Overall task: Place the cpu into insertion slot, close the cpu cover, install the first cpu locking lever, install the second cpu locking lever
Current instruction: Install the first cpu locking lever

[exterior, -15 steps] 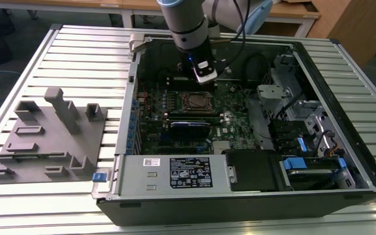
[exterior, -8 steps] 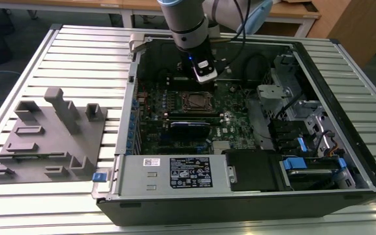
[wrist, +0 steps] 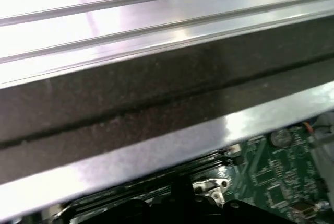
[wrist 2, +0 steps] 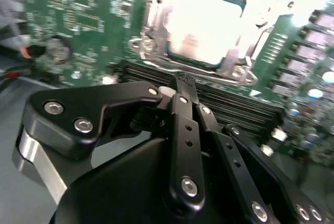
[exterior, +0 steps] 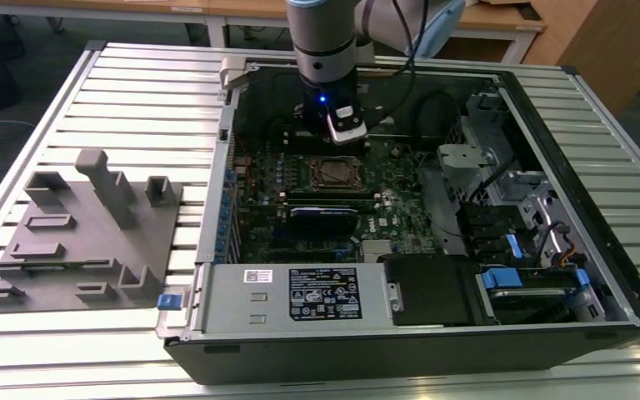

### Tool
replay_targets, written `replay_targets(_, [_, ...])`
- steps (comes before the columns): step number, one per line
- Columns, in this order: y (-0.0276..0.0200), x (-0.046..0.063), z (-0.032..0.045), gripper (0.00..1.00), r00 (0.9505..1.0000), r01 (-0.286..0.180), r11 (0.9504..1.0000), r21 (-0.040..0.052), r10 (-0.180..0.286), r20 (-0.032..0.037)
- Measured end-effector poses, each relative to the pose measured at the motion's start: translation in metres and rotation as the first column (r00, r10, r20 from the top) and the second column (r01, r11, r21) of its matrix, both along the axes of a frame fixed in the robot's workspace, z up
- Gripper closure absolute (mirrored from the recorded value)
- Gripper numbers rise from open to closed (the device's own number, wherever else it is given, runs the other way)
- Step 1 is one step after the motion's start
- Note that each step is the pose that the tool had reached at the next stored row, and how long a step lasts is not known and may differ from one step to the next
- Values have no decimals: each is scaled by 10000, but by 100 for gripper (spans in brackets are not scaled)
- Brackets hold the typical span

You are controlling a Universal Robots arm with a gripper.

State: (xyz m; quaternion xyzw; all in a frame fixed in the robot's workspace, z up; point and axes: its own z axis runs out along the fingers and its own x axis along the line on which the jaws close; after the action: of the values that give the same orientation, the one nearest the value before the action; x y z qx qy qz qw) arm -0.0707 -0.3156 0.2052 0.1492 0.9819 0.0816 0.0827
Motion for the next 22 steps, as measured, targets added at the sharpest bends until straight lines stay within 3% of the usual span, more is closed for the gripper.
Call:
replay_targets(1, [0,3,-1,90,9998,0,10000,-1,0,-180])
replay_targets(2, [0,9,-3,90,9978,0,10000,-3,0,-670])
replay_targets(8, [0,10,10,90,9977,-2,10000,-23,0,-684])
replay_targets(15, [0,16,135,90,9969,0,10000,-89,-7,-782])
replay_targets(22, [-1,19,139,90,9968,2,9999,-116,-11,-795])
